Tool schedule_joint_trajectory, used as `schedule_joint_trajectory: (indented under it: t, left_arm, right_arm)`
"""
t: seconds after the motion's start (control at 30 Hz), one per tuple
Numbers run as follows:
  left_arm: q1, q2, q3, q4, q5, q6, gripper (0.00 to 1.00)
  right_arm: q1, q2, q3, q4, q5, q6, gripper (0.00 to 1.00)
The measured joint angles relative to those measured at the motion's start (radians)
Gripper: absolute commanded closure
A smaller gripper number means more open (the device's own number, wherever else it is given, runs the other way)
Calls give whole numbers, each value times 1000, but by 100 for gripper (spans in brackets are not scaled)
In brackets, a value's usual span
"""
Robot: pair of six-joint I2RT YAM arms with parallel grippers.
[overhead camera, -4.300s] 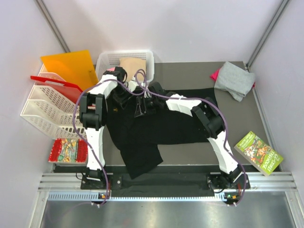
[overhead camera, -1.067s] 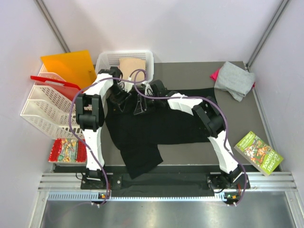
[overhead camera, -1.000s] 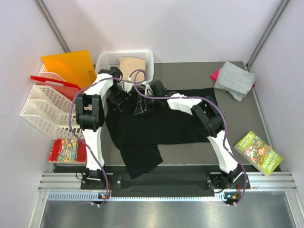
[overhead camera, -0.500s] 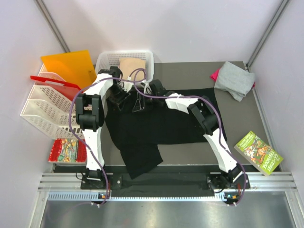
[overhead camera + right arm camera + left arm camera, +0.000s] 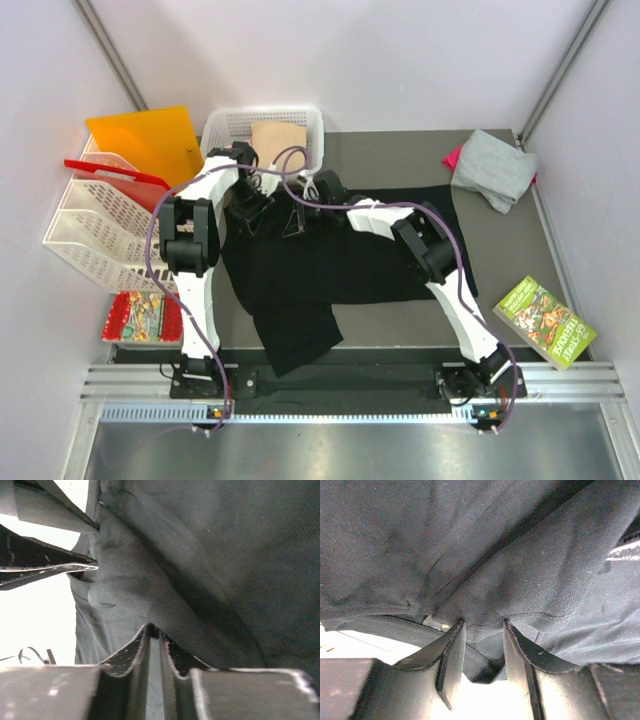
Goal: Fold and stack the t-shirts
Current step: Fold the flattened tshirt in 1/3 of the way
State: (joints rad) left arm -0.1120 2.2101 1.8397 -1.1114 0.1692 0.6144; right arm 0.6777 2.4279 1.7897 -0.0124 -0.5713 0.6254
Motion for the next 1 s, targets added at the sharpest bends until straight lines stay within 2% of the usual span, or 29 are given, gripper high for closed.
schedule_joint_trajectory:
  t: [0.1,0.5,0.87,0.97,1.0]
  left_arm:
    - [0,0,-5,4,-2,3,59]
    - [1,-3,-24,19,-2,14,59]
    - [1,-6,-28,21,-1,18,59]
    - [3,-9,-30,20,-6,16,59]
    - [4,-9,-30,19,-6,16,59]
  right_arm:
    - [0,3,0,-2,5,5,100]
    - [0,-21,-36,-4,7,5,100]
    - [1,-383,-390,-79,-2,-35,100]
    - [1,-423,-418,-89,-3,-45,87]
    - [1,-424,-418,-87,-3,-49,66]
